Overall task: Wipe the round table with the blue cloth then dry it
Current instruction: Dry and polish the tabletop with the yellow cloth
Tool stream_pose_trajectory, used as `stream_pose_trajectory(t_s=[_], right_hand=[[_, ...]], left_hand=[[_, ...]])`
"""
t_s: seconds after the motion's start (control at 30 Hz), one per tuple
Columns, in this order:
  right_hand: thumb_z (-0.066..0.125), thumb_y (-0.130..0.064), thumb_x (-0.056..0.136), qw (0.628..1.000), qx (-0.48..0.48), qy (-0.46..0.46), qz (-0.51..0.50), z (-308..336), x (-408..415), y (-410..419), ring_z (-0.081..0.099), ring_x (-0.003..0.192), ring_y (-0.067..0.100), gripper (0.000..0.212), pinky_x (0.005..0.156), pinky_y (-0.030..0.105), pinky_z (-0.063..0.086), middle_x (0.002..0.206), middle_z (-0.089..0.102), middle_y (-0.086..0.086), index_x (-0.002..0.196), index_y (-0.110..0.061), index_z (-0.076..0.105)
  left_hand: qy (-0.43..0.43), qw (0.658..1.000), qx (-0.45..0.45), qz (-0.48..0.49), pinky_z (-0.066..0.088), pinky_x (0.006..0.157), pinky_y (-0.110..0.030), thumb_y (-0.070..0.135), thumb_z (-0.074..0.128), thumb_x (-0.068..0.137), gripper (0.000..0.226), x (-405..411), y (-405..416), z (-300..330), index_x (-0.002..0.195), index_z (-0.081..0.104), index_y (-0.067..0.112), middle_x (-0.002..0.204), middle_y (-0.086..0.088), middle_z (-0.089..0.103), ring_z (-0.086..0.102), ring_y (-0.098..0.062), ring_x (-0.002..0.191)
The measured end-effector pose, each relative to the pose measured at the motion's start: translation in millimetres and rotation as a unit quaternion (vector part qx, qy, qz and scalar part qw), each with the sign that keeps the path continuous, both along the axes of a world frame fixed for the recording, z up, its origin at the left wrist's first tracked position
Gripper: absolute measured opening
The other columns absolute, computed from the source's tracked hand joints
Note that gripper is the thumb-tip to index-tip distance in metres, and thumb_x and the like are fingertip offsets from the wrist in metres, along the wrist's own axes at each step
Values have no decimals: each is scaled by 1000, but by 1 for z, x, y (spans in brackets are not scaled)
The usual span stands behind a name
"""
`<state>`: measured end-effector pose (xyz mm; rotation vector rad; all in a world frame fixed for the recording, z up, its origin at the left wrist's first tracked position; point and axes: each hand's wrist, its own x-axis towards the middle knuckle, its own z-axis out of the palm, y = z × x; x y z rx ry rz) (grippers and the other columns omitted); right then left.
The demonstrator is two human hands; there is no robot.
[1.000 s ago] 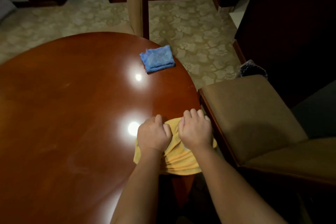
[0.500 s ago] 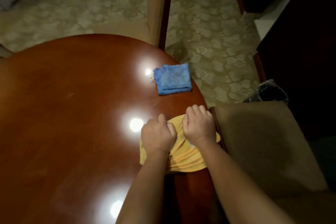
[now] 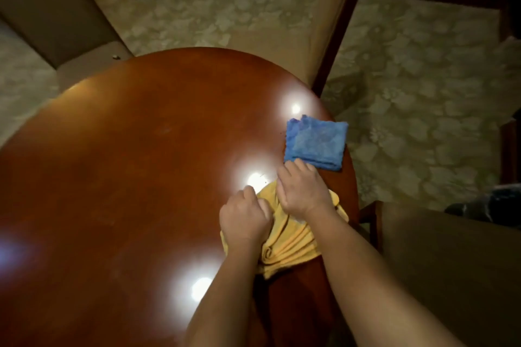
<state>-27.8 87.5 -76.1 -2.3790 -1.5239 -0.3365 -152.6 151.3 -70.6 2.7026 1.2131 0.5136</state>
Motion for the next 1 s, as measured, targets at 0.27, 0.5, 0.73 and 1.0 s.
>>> stream_pose_trajectory(t_s=[0.27, 0.5, 0.73, 1.0], right_hand=[[40, -29, 79, 996, 0, 9, 86, 0, 5, 41, 53, 71, 27, 23, 67, 34, 33, 72, 54, 6, 73, -13, 55], [37, -27, 80, 996, 20, 34, 76, 1, 10, 65, 53, 69, 30, 26, 62, 39, 45, 70, 54, 8, 72, -10, 56], [36, -27, 79, 998, 24, 27, 50, 3, -7, 55, 54, 64, 31, 26, 56, 34, 42, 64, 54, 10, 69, -10, 54], [38, -29, 79, 999, 20, 23, 40, 4, -118, 3, 54, 64, 28, 24, 56, 33, 42, 64, 54, 5, 68, -14, 53]], left_hand=[[-3, 998, 9, 69, 31, 36, -26, 21, 37, 70, 19, -4, 21, -7, 59, 48, 10, 49, -7, 47, 44, -28, 39], [-31, 998, 19, 56, 29, 36, -26, 22, 34, 73, 21, 5, 52, -10, 60, 46, 10, 49, -4, 42, 40, -24, 38], [-21, 999, 21, 25, 20, 40, -22, 25, 31, 74, 22, -12, 51, -8, 60, 42, 11, 49, -2, 38, 40, -25, 39], [-12, 999, 52, 7, 24, 38, -22, 23, 37, 69, 20, -122, 6, -9, 58, 48, 11, 47, -5, 45, 43, -26, 36]])
